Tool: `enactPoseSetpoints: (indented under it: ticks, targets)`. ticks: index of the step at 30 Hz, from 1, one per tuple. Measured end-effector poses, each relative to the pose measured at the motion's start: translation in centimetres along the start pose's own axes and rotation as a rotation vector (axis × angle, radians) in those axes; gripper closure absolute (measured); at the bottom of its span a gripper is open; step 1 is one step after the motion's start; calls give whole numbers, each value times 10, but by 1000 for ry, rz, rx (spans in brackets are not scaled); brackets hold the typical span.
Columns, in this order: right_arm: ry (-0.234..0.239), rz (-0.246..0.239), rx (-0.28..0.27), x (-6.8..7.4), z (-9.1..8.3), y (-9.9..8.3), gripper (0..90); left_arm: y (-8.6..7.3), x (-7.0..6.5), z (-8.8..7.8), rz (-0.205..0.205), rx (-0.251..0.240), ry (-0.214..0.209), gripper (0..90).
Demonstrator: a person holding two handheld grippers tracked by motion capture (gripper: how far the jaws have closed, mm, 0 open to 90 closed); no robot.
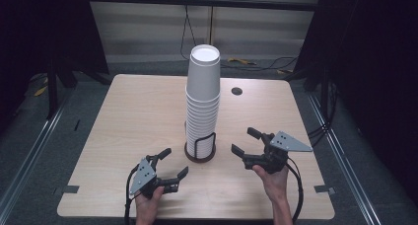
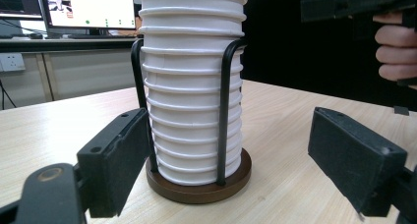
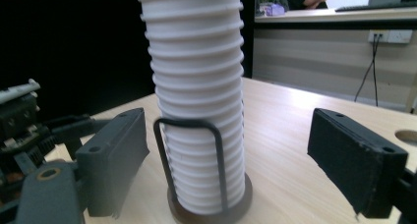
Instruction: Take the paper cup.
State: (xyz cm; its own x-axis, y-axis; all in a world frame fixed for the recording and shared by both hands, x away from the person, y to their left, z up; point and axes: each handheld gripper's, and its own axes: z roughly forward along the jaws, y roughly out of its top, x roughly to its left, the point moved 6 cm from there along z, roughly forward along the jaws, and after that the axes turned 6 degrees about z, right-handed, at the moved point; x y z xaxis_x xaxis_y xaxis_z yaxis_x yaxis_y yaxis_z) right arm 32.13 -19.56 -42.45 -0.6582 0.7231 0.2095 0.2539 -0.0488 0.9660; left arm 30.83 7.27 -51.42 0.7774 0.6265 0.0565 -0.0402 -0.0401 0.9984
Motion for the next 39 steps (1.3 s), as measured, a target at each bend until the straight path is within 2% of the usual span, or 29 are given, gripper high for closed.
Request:
enactPoseSetpoints:
  ticks: [1, 4, 5, 8, 10, 17, 19, 20, 22, 23, 32, 36, 39]
  targets:
    - [20, 3, 8, 2, 1, 5, 150, 0, 0, 0, 5, 3, -1, 157]
    - [31, -5, 6, 3, 2, 11, 164, 0, 0, 0, 2, 1, 0, 158]
    - [53, -15, 4, 5, 3, 16, 162, 0, 0, 0, 0, -1, -1, 157]
    - [62, -17, 10, 6, 4, 20, 173, 0, 0, 0, -3, 0, -4, 157]
    - [85, -26, 15, 9, 7, 28, 209, 0, 0, 0, 0, 1, -6, 158]
    - [81, -59, 22, 11, 12, 45, 208, 0, 0, 0, 0, 0, -8, 158]
    - [120, -29, 13, 12, 13, 55, 215, 0, 0, 0, 0, -2, -9, 157]
    - [120, -29, 13, 12, 13, 55, 215, 0, 0, 0, 0, -2, -9, 158]
    - [110, -37, 14, 11, 14, 64, 214, 0, 0, 0, 0, -2, -9, 157]
    - [123, -35, 12, 12, 14, 67, 214, 0, 0, 0, 0, -2, -9, 157]
    - [142, -62, 23, 16, 21, 93, 213, 0, 0, 0, -2, -1, -9, 157]
    - [162, -83, 26, 20, 28, 111, 204, 0, -1, 0, -1, -2, -12, 157]
    - [177, -80, 41, 22, 32, 118, 189, 0, -1, 0, -1, -2, -11, 157]
